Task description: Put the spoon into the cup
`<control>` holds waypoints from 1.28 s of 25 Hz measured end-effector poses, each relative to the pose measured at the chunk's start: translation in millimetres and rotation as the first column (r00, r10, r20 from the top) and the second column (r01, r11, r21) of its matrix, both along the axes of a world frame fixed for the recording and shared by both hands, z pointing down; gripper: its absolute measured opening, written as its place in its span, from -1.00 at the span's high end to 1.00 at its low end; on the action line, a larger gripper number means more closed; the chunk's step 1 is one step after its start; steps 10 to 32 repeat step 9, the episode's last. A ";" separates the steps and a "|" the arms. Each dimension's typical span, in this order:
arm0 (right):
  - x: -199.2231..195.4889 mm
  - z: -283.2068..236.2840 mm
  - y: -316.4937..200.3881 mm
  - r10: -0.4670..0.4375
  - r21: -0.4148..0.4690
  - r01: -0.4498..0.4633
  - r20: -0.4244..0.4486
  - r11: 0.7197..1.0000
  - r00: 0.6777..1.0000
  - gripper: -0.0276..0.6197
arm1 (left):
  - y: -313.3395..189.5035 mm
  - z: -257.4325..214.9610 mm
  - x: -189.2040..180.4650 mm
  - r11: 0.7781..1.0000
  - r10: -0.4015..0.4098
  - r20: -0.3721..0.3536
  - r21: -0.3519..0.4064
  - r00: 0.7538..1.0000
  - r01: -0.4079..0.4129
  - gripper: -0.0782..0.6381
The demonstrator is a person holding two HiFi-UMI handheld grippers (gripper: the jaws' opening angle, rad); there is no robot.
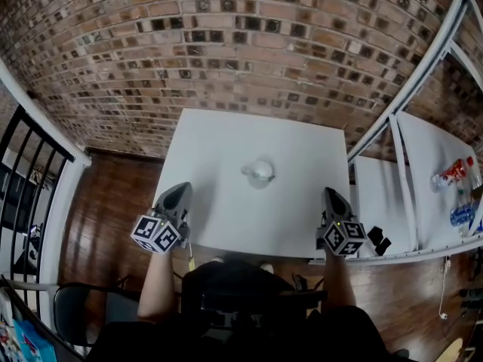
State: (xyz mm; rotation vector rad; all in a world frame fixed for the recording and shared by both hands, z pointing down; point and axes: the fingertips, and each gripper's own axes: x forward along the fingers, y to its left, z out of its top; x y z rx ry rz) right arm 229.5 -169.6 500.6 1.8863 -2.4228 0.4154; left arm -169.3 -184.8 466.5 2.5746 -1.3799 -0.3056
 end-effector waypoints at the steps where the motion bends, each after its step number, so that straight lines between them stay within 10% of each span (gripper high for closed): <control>1: -1.0 0.2 -0.7 -0.003 -0.001 0.003 -0.003 1.000 1.000 0.91 | 0.2 -0.1 1.4 1.000 0.003 0.001 0.001 1.000 -0.003 0.77; 32: -3.5 2.6 -1.3 -0.001 0.003 0.001 -0.003 1.000 1.000 0.91 | 2.5 3.6 -13.0 1.000 -0.023 -0.001 -0.005 1.000 0.023 0.77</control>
